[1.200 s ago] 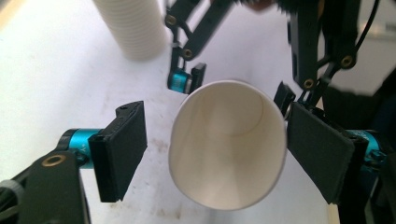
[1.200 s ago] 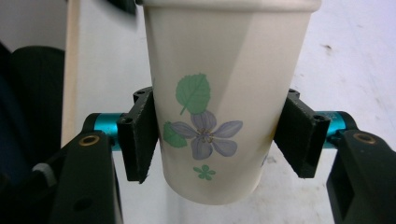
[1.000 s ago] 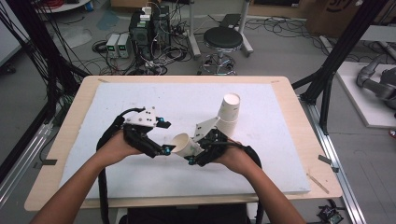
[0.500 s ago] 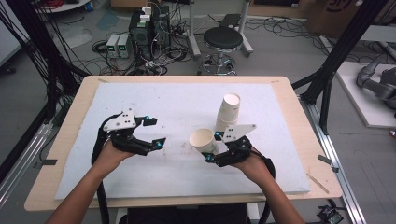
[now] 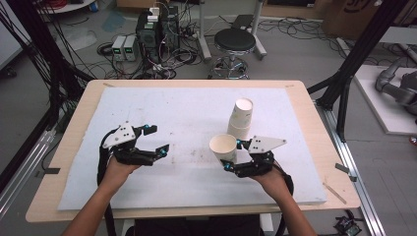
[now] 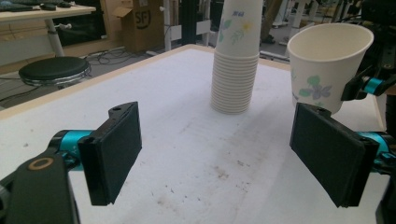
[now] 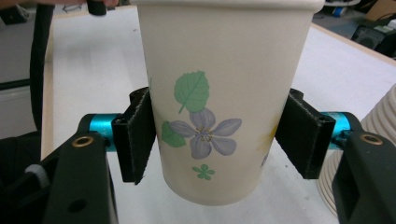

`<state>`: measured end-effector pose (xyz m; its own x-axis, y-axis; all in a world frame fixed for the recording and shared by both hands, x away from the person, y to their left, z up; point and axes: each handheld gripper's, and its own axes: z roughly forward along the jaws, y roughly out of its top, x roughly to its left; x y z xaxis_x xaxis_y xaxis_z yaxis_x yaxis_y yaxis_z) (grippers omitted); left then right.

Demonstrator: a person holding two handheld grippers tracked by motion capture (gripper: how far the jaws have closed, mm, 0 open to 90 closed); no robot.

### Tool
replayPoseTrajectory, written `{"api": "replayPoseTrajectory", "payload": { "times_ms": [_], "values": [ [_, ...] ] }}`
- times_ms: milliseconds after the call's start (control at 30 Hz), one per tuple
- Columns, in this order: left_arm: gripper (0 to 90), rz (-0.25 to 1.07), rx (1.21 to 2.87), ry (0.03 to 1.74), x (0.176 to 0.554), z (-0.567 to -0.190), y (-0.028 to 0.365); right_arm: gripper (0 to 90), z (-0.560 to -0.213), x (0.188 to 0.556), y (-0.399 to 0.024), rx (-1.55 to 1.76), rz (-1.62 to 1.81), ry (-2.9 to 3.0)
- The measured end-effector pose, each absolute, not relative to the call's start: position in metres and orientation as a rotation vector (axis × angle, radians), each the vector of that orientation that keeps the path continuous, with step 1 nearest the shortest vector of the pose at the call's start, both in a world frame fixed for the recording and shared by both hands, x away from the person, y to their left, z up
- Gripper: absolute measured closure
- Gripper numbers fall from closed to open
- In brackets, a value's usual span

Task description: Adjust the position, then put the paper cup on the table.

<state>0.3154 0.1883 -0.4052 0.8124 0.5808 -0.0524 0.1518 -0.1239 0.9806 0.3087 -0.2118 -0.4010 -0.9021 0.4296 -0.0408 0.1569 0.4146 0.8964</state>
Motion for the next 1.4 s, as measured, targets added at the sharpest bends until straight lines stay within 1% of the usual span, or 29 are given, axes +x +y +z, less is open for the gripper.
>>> {"api": "replayPoseTrajectory", "payload": {
  "times_ms": [133, 233, 333, 800, 1067, 1400],
  "values": [
    [16.9, 0.419, 1.658, 0.604, 0.312, -0.421, 0.191, 33.7, -0.401, 0.308, -0.216, 0.514, 1.522, 2.360],
    [16.9, 0.424, 1.678, 0.628, 0.313, -0.427, 0.192, 33.7, -0.402, 0.308, -0.220, 0.531, 1.551, 2.327],
    [16.9, 0.437, 1.654, 0.635, 0.312, -0.428, 0.195, 33.6, -0.403, 0.309, -0.223, 0.539, 1.566, 2.307],
    [16.9, 0.472, 1.641, 0.659, 0.310, -0.430, 0.207, 33.5, -0.403, 0.310, -0.227, 0.568, 1.593, 2.263],
    [16.9, 0.458, 1.643, 0.657, 0.310, -0.431, 0.207, 33.9, -0.403, 0.309, -0.233, 0.534, 1.575, 2.272],
    [16.9, 0.441, 1.651, 0.650, 0.311, -0.432, 0.207, 33.9, -0.402, 0.310, -0.261, 0.451, 1.585, 2.293]
  ]
}}
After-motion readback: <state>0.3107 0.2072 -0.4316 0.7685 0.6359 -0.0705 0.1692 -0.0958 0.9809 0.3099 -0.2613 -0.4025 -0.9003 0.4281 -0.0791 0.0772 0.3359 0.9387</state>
